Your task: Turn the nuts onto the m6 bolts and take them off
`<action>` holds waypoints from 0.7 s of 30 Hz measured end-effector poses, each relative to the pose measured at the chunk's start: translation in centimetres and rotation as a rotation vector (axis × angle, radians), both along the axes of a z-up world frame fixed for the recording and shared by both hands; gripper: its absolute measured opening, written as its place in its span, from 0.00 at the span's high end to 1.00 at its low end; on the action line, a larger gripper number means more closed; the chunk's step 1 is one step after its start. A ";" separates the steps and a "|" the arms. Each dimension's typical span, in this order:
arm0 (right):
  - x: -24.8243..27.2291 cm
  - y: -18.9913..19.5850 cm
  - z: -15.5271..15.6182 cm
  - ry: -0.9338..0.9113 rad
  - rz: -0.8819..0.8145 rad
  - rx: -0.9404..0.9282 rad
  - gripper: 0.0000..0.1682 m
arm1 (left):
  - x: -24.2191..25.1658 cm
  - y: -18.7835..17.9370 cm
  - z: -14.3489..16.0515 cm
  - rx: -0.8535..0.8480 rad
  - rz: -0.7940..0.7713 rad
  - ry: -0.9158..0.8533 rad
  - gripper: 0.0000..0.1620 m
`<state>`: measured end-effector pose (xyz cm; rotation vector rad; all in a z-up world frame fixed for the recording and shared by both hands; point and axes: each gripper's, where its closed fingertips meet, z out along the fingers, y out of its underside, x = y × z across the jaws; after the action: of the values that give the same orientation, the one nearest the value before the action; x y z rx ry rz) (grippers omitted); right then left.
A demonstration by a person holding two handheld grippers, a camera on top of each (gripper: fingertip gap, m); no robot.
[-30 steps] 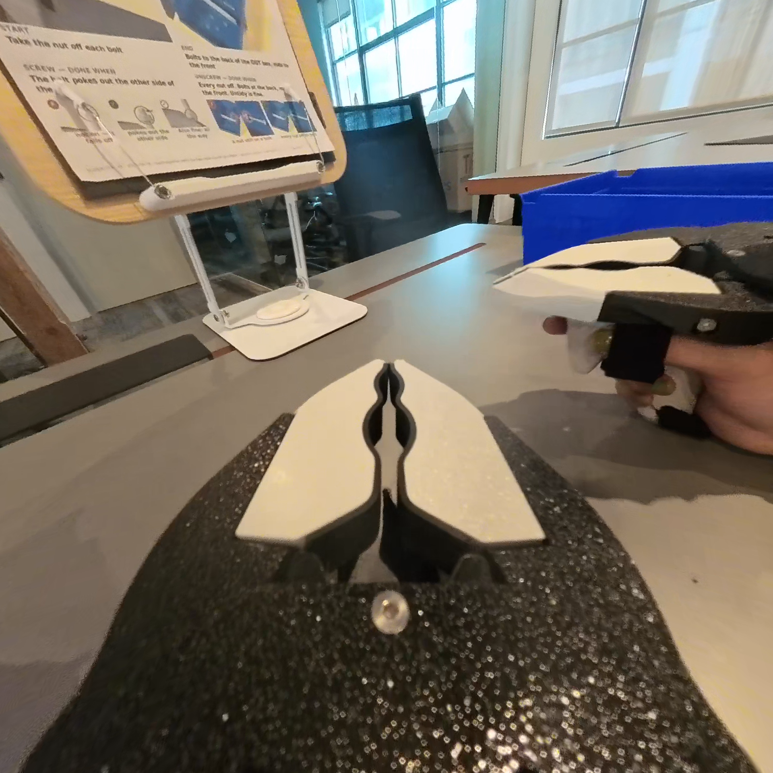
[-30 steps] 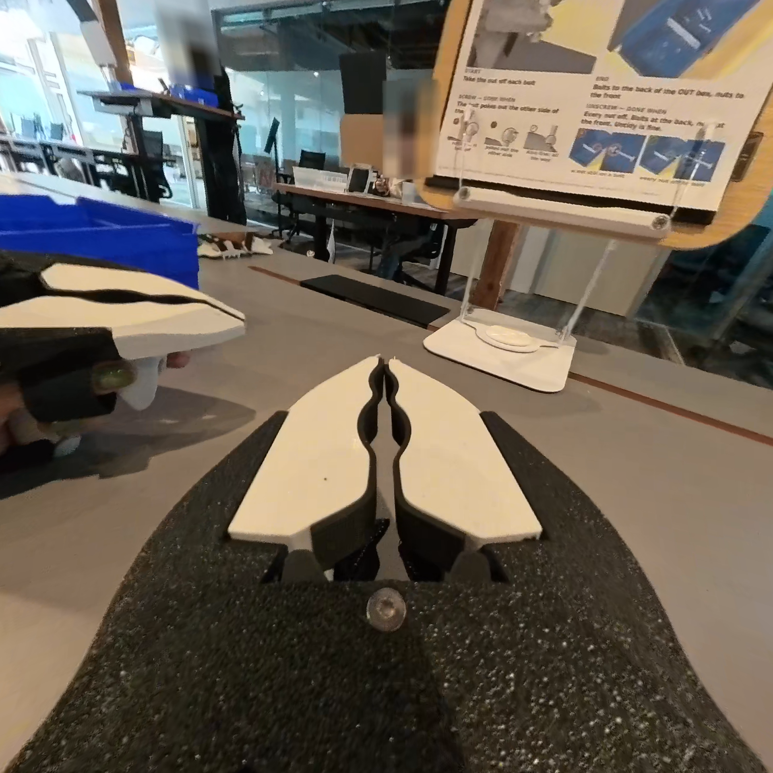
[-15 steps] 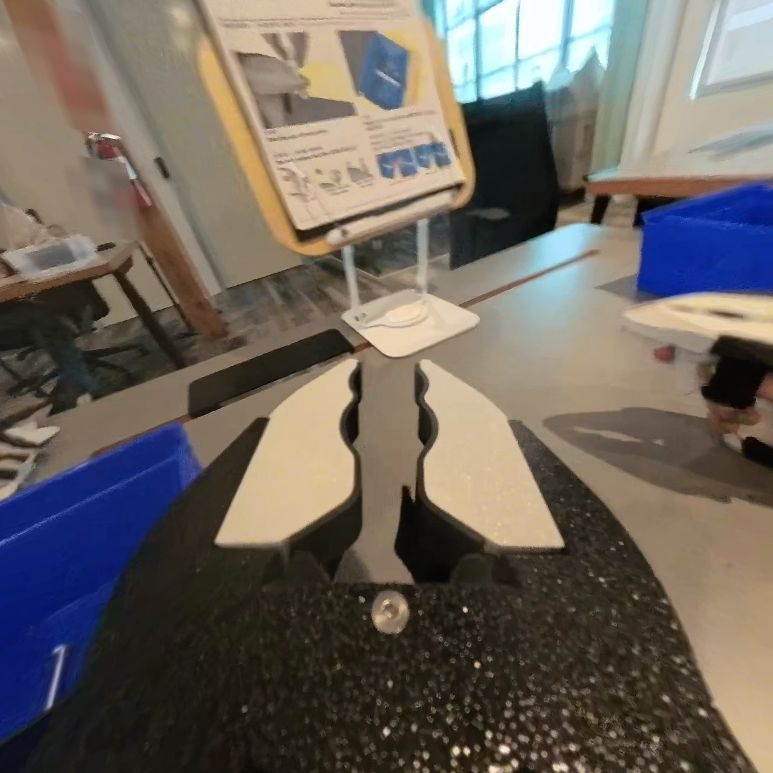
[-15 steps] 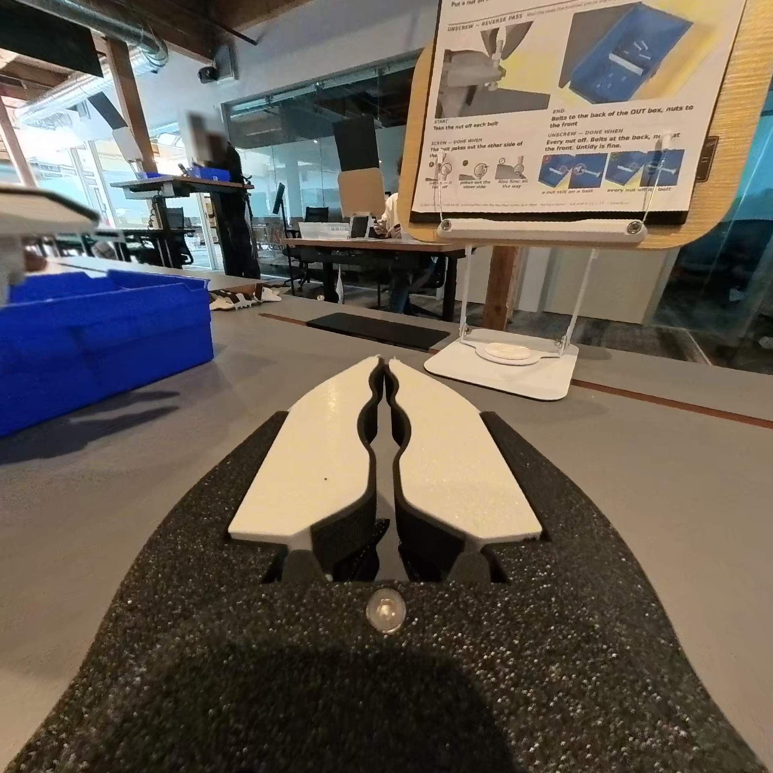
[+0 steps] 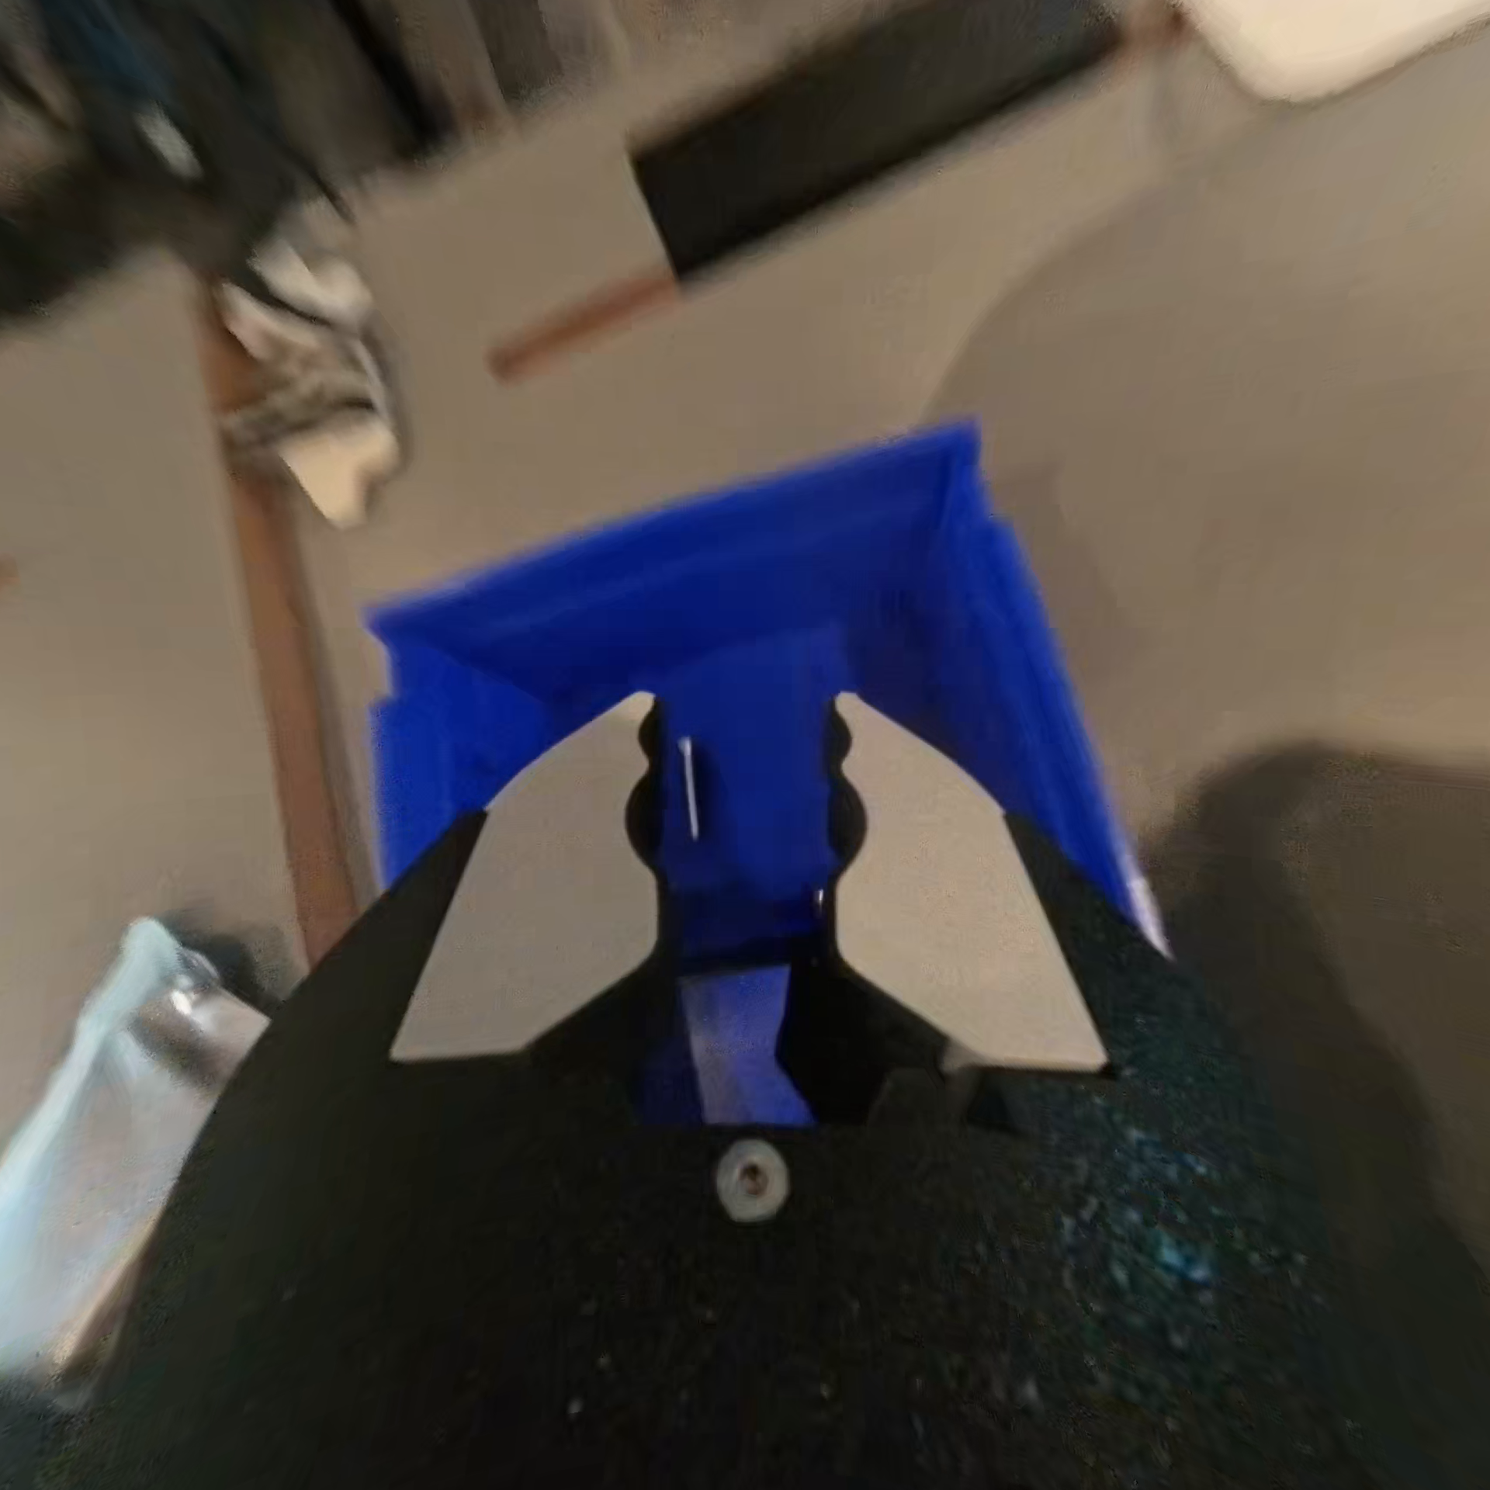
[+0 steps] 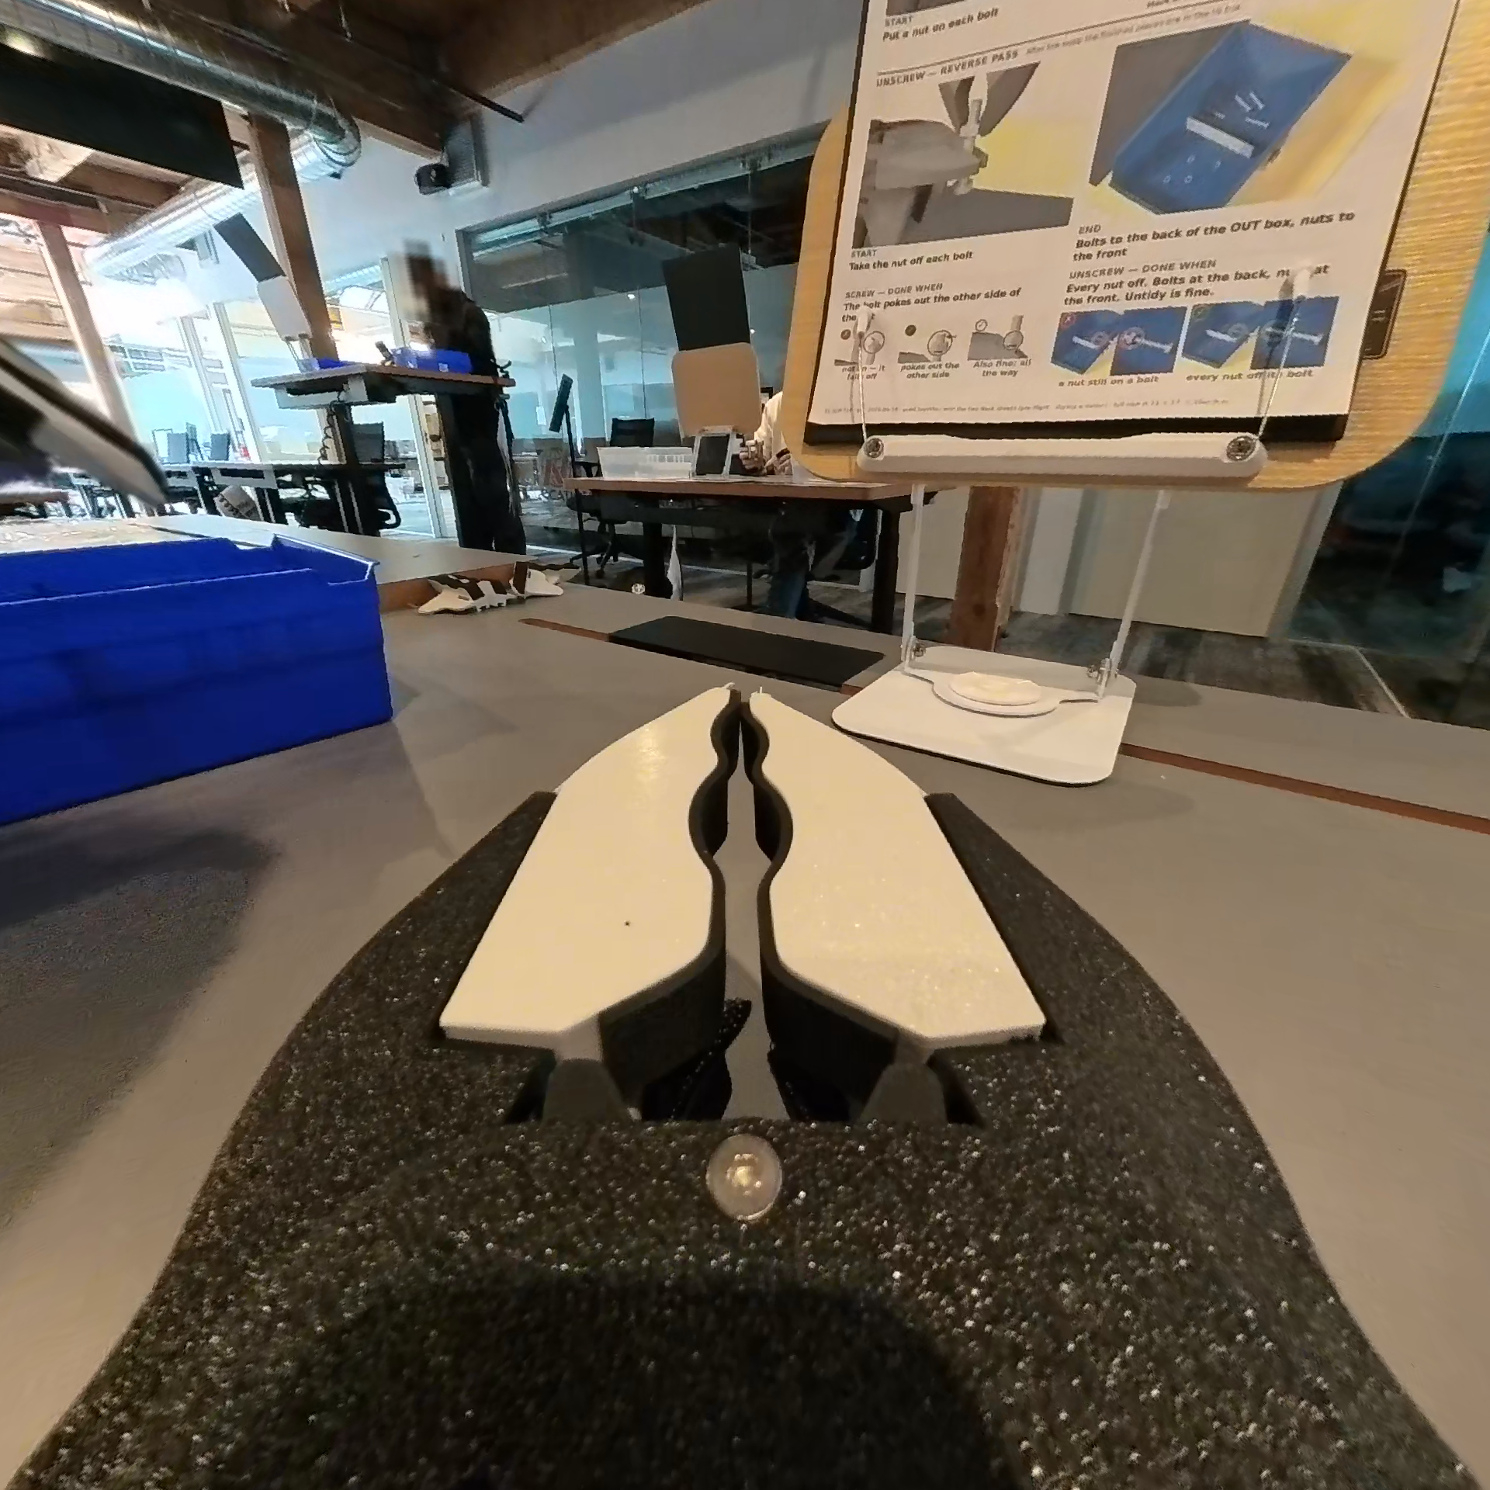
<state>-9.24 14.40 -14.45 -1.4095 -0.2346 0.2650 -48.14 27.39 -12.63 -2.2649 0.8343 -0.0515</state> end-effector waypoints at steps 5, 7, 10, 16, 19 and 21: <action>0.0 -0.1 0.1 0.002 0.000 0.008 1.00 | -3.4 1.7 -6.8 -0.323 0.043 0.276 0.78; 0.0 -0.1 0.1 0.000 0.002 0.009 1.00 | -3.4 1.3 -8.6 -0.439 0.048 0.275 0.77; -0.1 -0.1 0.1 -0.003 0.004 0.014 1.00 | -3.0 1.5 -10.0 -0.506 0.066 0.249 0.77; -0.2 -0.1 0.1 -0.010 0.010 0.014 1.00 | -4.1 1.3 -11.8 -0.589 0.110 0.319 0.77; -0.3 -0.2 0.1 -0.019 0.013 0.020 1.00 | -4.2 1.0 -12.5 -0.613 0.112 0.330 0.78; -0.5 -0.3 0.2 -0.028 0.016 0.027 1.00 | -4.2 0.9 -13.0 -0.626 0.116 0.337 0.81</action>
<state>-9.72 14.11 -14.29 -1.3862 -0.2720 0.2542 -52.38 28.28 -25.61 -2.9646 0.9512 0.1470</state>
